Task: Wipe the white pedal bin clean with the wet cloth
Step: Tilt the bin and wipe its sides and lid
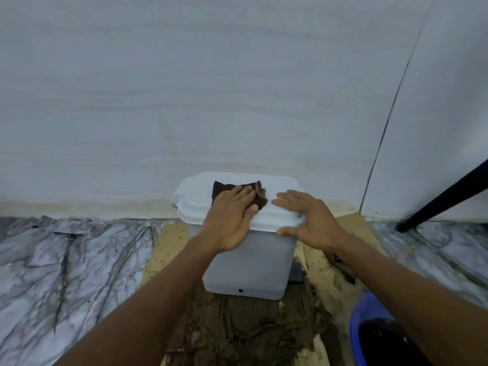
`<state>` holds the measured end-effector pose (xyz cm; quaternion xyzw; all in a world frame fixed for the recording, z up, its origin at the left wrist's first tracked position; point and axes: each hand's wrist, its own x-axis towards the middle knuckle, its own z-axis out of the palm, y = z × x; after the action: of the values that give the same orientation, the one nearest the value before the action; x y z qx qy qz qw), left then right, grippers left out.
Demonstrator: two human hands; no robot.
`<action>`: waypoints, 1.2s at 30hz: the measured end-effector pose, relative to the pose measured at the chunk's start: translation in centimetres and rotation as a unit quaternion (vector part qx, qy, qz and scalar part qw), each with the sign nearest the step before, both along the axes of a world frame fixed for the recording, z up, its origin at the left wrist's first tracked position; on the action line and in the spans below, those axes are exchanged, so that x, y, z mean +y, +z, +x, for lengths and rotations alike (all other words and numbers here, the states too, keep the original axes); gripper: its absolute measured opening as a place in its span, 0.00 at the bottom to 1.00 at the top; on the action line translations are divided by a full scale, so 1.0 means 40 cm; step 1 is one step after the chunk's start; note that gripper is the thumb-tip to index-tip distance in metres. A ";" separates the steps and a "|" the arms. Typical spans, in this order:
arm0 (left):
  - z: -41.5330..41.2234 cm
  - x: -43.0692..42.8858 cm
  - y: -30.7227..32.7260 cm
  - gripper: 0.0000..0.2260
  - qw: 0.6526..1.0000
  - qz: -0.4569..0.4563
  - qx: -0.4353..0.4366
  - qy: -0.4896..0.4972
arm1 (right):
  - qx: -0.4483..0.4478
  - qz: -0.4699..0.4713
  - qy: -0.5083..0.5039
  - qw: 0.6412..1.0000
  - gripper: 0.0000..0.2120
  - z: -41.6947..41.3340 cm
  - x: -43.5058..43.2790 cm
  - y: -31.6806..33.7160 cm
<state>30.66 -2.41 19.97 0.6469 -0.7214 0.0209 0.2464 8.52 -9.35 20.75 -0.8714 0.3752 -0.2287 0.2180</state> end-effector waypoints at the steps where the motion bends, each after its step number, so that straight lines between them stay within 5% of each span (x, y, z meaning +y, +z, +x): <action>1: 0.000 0.016 0.000 0.24 1.000 0.017 -0.012 0.000 | 0.032 -0.017 -0.001 0.999 0.36 -0.003 0.019 0.007; 6: 0.029 0.085 -0.015 0.26 0.998 0.062 -0.024 -0.003 | 0.139 -0.050 0.007 0.989 0.41 0.012 0.081 0.028; 13: 0.060 0.139 -0.020 0.28 0.998 0.061 -0.003 0.010 | 0.177 -0.055 0.009 0.983 0.37 0.050 0.133 0.027; 28: 0.251 0.226 -0.058 0.29 0.974 0.016 0.183 0.131 | 0.339 -0.241 0.017 0.909 0.34 0.317 0.381 0.078; 36: 0.198 0.199 -0.043 0.22 0.983 0.037 0.144 0.105 | 0.351 -0.221 0.000 0.910 0.26 0.271 0.411 0.085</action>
<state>38.60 5.55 18.25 0.7236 -0.6070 -0.0734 0.3203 19.36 7.10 24.15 -0.9214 0.3674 0.0152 -0.1257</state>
